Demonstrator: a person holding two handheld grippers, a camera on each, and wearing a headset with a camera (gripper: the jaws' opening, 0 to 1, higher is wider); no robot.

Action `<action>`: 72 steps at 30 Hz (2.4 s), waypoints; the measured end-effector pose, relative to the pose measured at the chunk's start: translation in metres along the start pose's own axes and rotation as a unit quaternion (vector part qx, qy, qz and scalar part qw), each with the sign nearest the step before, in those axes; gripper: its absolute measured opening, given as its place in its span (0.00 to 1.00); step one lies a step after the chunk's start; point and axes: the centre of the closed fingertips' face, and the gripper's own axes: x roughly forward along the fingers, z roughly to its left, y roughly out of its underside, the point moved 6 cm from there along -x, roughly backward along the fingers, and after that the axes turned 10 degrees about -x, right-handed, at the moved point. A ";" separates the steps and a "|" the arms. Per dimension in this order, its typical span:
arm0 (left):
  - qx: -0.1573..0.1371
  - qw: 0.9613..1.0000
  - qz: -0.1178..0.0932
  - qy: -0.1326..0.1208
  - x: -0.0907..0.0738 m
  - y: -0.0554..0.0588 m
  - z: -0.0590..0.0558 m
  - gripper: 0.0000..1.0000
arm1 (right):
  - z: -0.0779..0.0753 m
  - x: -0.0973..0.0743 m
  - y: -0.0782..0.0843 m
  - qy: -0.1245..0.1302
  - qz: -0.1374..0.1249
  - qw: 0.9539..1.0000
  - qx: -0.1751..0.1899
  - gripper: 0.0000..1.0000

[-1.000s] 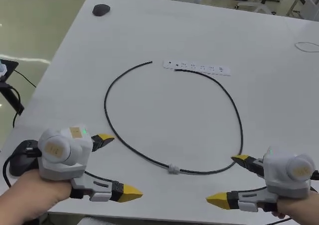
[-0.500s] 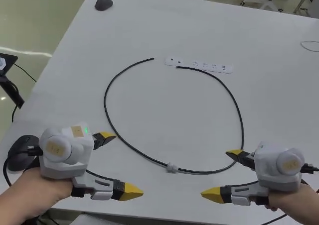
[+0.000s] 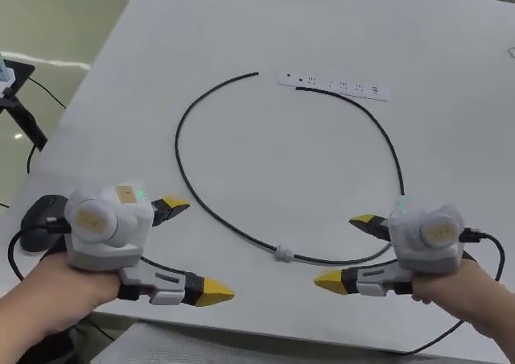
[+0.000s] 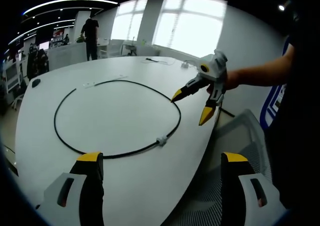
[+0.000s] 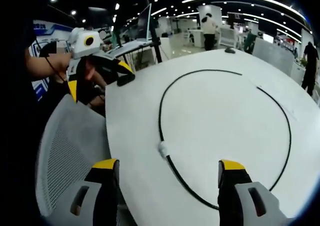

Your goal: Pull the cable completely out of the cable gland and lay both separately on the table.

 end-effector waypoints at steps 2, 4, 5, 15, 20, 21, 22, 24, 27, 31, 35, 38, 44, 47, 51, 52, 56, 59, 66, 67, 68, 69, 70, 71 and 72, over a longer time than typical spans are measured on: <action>-0.001 1.000 0.001 0.000 0.001 0.001 0.000 0.98 | -0.002 0.006 -0.003 -0.004 -0.002 1.000 -0.002 0.80; -0.002 1.000 0.001 -0.001 0.002 0.003 0.002 0.98 | -0.002 0.011 -0.006 -0.009 0.001 1.000 -0.008 0.79; -0.004 1.000 0.001 -0.001 0.002 0.003 0.002 0.98 | -0.002 0.014 -0.006 -0.011 0.002 1.000 -0.011 0.79; -0.014 1.000 -0.005 0.002 0.002 0.006 0.002 0.97 | 0.000 0.036 -0.011 -0.041 0.030 0.998 -0.037 0.67; -0.014 1.000 -0.001 0.003 0.002 0.008 0.001 0.97 | -0.001 0.047 -0.009 -0.055 0.049 0.996 -0.054 0.58; -0.014 1.000 0.000 0.004 0.002 0.009 0.001 0.97 | -0.001 0.049 -0.008 -0.058 0.053 0.995 -0.055 0.56; -0.014 1.000 0.001 0.004 0.002 0.010 0.001 0.97 | -0.002 0.051 -0.007 -0.061 0.056 0.995 -0.056 0.55; -0.015 1.000 0.002 0.005 0.002 0.011 0.000 0.97 | -0.001 0.055 -0.006 -0.066 0.065 0.994 -0.067 0.52; -0.015 1.000 0.007 0.007 0.002 0.012 0.000 0.97 | -0.002 0.061 -0.003 -0.072 0.073 0.992 -0.072 0.49; -0.015 1.000 0.007 0.006 0.002 0.012 0.001 0.97 | -0.003 0.068 0.000 -0.073 0.086 0.990 -0.079 0.45; -0.019 1.000 0.006 0.004 0.001 0.012 0.003 0.97 | -0.003 0.074 0.001 -0.079 0.091 0.989 -0.084 0.40; -0.022 1.000 0.005 0.004 0.000 0.013 0.004 0.97 | -0.003 0.078 0.002 -0.085 0.096 0.988 -0.089 0.37; -0.021 1.000 0.013 0.006 0.000 0.015 0.004 0.97 | -0.004 0.085 0.008 -0.097 0.111 0.985 -0.095 0.31; -0.019 1.000 0.013 0.002 -0.001 0.015 0.006 0.97 | -0.004 0.088 0.010 -0.102 0.116 0.983 -0.095 0.27; -0.023 1.000 0.007 -0.001 -0.003 0.013 0.009 0.96 | -0.003 0.089 0.011 -0.109 0.121 0.982 -0.098 0.23; -0.022 1.000 0.006 -0.002 -0.003 0.012 0.009 0.97 | -0.002 0.090 0.011 -0.109 0.121 0.982 -0.099 0.21; -0.021 1.000 0.004 -0.008 -0.004 0.012 0.010 0.96 | -0.001 0.090 0.013 -0.116 0.126 0.980 -0.103 0.17; -0.022 1.000 0.002 -0.008 -0.005 0.012 0.010 0.96 | -0.001 0.091 0.012 -0.119 0.123 0.980 -0.102 0.15; -0.026 1.000 0.007 -0.007 -0.006 0.015 0.010 0.95 | 0.001 0.094 0.011 -0.127 0.124 0.979 -0.101 0.09; -0.026 1.000 0.007 -0.007 -0.005 0.015 0.010 0.95 | 0.001 0.094 0.011 -0.126 0.125 0.979 -0.101 0.09; -0.026 1.000 0.007 -0.007 -0.005 0.016 0.009 0.95 | 0.001 0.094 0.011 -0.126 0.125 0.979 -0.102 0.09; -0.026 1.000 0.007 -0.007 -0.005 0.016 0.009 0.95 | 0.001 0.094 0.011 -0.126 0.125 0.979 -0.102 0.09; -0.026 1.000 0.007 -0.006 -0.005 0.016 0.009 0.95 | 0.001 0.094 0.011 -0.126 0.124 0.979 -0.102 0.09; -0.026 1.000 0.007 -0.005 -0.005 0.016 0.008 0.94 | 0.001 0.094 0.011 -0.125 0.124 0.979 -0.102 0.09; -0.027 1.000 0.007 -0.005 -0.005 0.017 0.008 0.94 | 0.001 0.094 0.011 -0.123 0.124 0.979 -0.104 0.08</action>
